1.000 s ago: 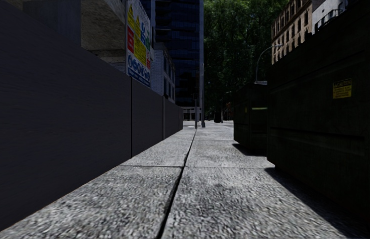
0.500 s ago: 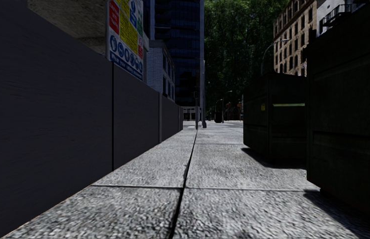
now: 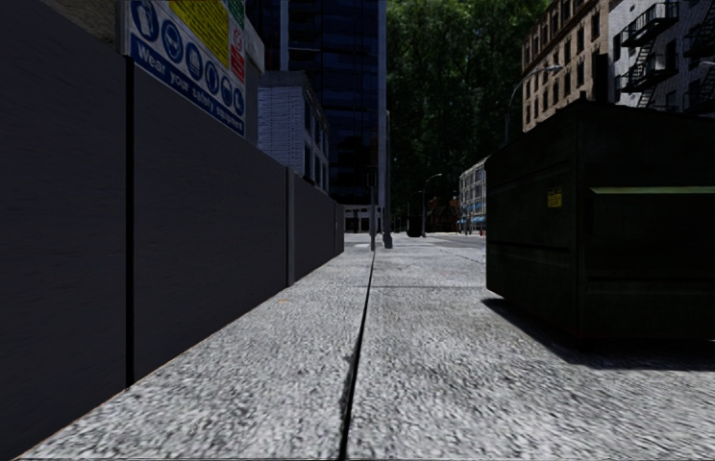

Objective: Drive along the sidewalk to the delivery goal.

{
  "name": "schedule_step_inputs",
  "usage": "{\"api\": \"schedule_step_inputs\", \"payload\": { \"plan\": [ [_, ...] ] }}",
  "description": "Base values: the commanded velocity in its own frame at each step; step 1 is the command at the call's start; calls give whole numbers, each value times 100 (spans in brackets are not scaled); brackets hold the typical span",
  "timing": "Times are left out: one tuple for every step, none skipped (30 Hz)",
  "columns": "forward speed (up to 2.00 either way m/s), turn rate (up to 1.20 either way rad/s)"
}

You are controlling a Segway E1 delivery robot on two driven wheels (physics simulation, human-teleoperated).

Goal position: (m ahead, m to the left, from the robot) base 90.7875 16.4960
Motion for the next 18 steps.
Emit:
{"api": "schedule_step_inputs", "payload": {
  "plan": [
    [200, -21],
    [200, -21],
    [200, -21],
    [200, -21],
    [200, -21],
    [200, -21],
    [200, -21],
    [200, -21],
    [200, -21],
    [200, -21],
    [200, -21],
    [200, -21],
    [200, -25],
    [200, -25],
    [200, -27],
    [200, -28],
    [200, -28],
    [200, -28]
  ]
}}
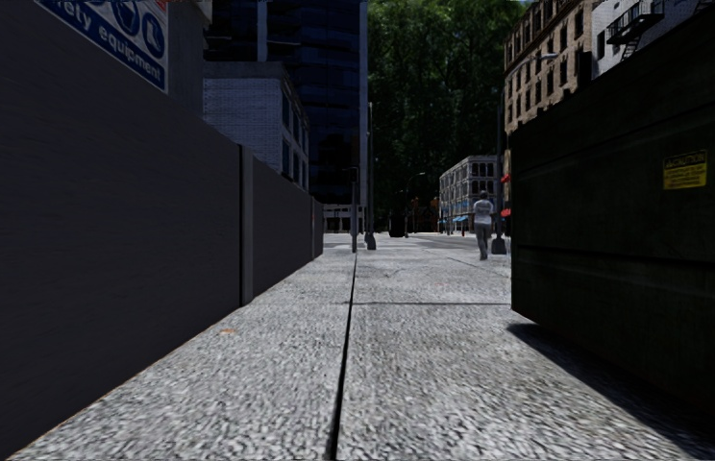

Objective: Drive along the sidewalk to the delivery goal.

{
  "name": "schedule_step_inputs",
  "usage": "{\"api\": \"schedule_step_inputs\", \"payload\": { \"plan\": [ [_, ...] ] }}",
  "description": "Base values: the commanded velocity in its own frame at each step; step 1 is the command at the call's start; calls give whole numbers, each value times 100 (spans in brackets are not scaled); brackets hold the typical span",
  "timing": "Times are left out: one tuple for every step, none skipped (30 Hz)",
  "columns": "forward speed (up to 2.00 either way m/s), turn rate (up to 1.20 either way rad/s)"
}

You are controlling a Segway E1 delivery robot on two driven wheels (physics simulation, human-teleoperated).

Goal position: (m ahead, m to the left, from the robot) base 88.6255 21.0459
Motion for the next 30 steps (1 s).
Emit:
{"api": "schedule_step_inputs", "payload": {
  "plan": [
    [200, -28],
    [200, -28],
    [200, -28],
    [200, -28],
    [200, -28],
    [200, -28],
    [200, -28],
    [200, -28],
    [200, -28],
    [200, -28],
    [200, -28],
    [200, -28],
    [200, -28],
    [200, -28],
    [200, -28],
    [200, -28],
    [200, -28],
    [200, -28],
    [200, -28],
    [200, -28],
    [200, -28],
    [200, -28],
    [200, -29],
    [200, -29],
    [200, -29],
    [200, -29],
    [200, -29],
    [200, -29],
    [200, -29],
    [200, -29]
  ]
}}
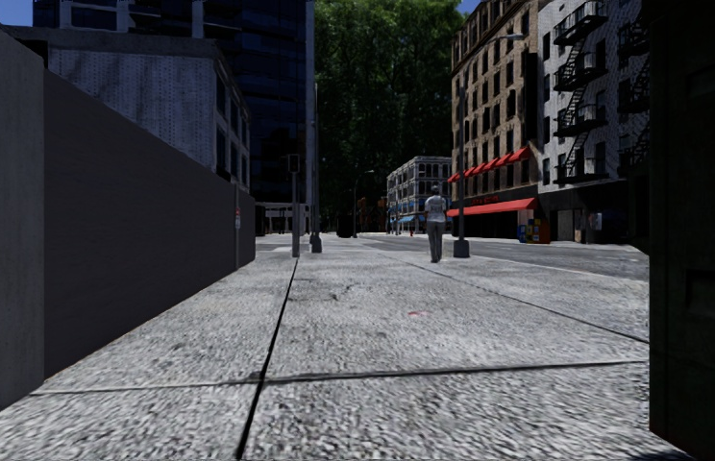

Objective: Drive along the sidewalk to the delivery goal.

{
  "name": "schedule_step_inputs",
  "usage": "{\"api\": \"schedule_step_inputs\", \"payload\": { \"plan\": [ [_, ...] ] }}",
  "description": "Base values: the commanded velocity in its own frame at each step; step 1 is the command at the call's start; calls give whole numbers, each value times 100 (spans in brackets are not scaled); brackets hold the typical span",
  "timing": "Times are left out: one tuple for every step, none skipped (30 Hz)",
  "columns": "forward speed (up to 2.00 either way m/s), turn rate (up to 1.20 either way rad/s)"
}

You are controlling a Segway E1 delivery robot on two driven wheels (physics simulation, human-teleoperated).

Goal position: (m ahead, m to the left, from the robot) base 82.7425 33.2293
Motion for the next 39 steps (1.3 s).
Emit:
{"api": "schedule_step_inputs", "payload": {
  "plan": [
    [200, -29],
    [200, -29],
    [200, -29],
    [200, -29],
    [200, -29],
    [200, -29],
    [200, -29],
    [200, -29],
    [200, -29],
    [200, -29],
    [200, -29],
    [200, -29],
    [200, -29],
    [200, -29],
    [200, -29],
    [200, -29],
    [200, -29],
    [200, -29],
    [200, -29],
    [200, -29],
    [200, -29],
    [200, -29],
    [200, -29],
    [200, -29],
    [200, -27],
    [200, -13],
    [200, 0],
    [200, 0],
    [200, 0],
    [200, 0],
    [200, 0],
    [200, 0],
    [200, 0],
    [200, 0],
    [200, 0],
    [200, 0],
    [200, 0],
    [200, 0],
    [200, 0]
  ]
}}
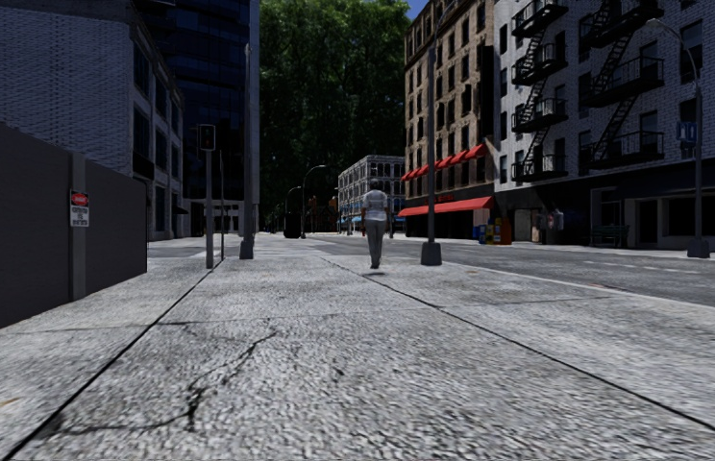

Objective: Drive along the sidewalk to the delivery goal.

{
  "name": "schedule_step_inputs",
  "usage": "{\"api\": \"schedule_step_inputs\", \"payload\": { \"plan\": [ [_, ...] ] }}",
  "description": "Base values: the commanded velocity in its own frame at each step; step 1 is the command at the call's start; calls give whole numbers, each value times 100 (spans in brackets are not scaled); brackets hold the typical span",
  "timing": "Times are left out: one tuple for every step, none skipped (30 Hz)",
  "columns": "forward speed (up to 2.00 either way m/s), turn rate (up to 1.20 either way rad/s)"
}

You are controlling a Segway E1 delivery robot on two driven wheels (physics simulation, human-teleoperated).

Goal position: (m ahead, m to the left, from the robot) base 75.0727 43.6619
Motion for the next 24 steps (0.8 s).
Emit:
{"api": "schedule_step_inputs", "payload": {
  "plan": [
    [200, 0],
    [200, 0],
    [200, 0],
    [200, 0],
    [200, 0],
    [200, 0],
    [200, 0],
    [200, 0],
    [200, 0],
    [200, 0],
    [200, 0],
    [200, 0],
    [200, 0],
    [200, 0],
    [200, 0],
    [200, 0],
    [200, 0],
    [200, 0],
    [200, 0],
    [200, 0],
    [200, 0],
    [200, 0],
    [200, 0],
    [200, 0]
  ]
}}
